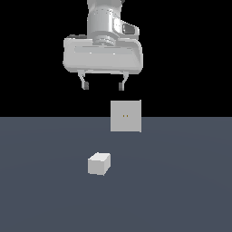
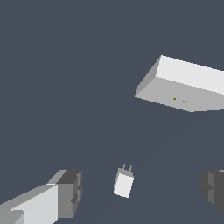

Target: Plug the charger into the wall socket.

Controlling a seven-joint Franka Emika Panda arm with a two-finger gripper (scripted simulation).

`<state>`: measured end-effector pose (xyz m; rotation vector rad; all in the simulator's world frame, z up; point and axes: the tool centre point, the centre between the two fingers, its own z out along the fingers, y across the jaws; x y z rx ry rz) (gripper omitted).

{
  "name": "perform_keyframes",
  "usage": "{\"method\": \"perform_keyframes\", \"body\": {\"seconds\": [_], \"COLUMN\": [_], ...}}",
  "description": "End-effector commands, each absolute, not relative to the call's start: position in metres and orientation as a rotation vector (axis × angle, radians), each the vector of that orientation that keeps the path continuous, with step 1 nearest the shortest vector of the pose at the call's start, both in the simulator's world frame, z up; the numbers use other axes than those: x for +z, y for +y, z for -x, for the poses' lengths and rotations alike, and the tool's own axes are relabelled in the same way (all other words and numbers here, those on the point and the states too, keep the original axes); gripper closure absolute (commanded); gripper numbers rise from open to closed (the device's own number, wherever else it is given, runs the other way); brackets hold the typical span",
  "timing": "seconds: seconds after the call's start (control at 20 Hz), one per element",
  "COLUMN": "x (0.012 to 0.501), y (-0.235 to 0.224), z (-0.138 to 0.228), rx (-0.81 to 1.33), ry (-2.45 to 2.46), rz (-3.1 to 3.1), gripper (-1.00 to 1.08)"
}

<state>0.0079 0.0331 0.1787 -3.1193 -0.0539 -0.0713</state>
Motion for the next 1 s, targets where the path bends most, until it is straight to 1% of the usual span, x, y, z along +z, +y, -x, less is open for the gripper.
{"method": "perform_keyframes", "body": {"seconds": [0.0,0.45,0.95], "x": [0.179,0.171,0.142], "y": [0.033,0.032,0.030], "z": [-0.008,0.000,0.027], "rx": [-0.071,-0.098,-0.189], "ry": [-0.054,-0.021,0.093], "rz": [3.119,3.123,3.129], "gripper": [-0.92,-0.92,-0.92]}}
